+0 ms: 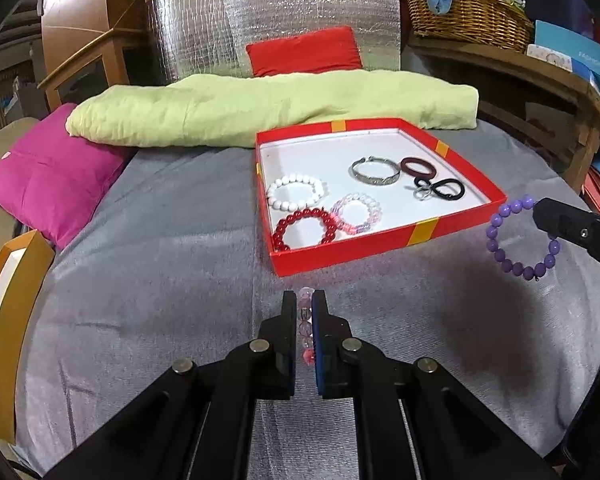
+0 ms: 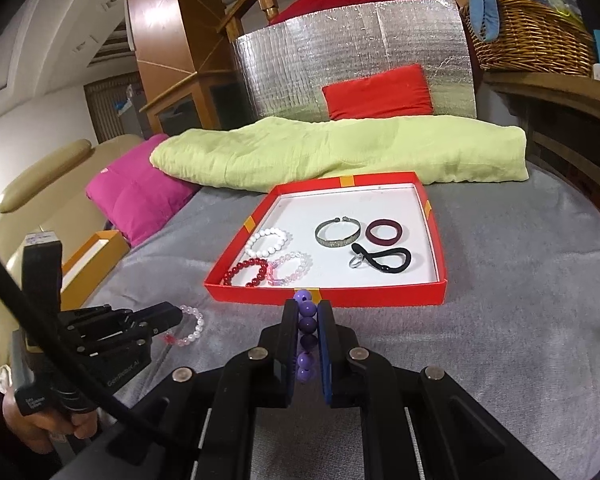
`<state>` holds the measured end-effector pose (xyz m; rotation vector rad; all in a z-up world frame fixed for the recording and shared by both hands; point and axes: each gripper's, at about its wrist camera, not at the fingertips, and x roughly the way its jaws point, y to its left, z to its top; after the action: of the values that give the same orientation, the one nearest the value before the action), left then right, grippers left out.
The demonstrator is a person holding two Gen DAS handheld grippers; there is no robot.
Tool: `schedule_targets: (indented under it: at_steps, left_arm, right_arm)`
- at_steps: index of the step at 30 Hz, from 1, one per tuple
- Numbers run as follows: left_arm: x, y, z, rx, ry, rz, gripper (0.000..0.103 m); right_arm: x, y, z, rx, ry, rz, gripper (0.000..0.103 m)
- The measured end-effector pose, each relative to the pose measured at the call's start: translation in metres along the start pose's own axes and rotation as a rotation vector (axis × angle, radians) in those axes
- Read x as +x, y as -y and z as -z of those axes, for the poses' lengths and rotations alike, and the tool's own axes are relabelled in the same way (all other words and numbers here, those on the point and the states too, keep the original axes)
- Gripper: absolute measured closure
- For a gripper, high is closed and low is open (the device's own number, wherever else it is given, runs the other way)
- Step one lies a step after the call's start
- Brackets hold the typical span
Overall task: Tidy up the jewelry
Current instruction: 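Carry the purple bracelet with the right tool while the left carries the pink bracelet to the tray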
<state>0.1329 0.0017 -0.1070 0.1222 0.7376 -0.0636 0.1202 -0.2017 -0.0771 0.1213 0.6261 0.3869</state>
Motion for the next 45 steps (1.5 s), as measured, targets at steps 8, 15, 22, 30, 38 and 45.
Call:
schedule_targets:
  at_steps: [8, 15, 22, 30, 38, 45]
  left_arm:
    - [-0.02, 0.002, -0.014, -0.005, 0.027, -0.014, 0.096]
    - [-0.038, 0.005, -0.033, -0.007, 0.074, -0.024, 0.096]
    - [-0.043, 0.011, -0.051, 0.002, 0.098, -0.011, 0.096]
    - [-0.037, 0.014, -0.076, 0.003, 0.13, -0.011, 0.096]
    - [-0.014, 0.014, -0.103, 0.003, 0.14, -0.018, 0.096]
    - [0.016, 0.014, -0.124, 0.008, 0.129, -0.035, 0.096]
  right_arm:
    - [-0.006, 0.003, -0.006, 0.01, 0.023, 0.007, 0.093]
    - [-0.011, 0.007, -0.015, 0.01, 0.048, 0.009, 0.093]
    - [-0.008, 0.012, -0.033, 0.005, 0.088, 0.021, 0.093]
    - [0.01, 0.027, -0.058, 0.038, 0.124, 0.037, 0.093]
    - [0.037, 0.044, -0.078, 0.077, 0.117, 0.048, 0.093]
    - [0.056, 0.052, -0.092, 0.075, 0.108, 0.053, 0.093]
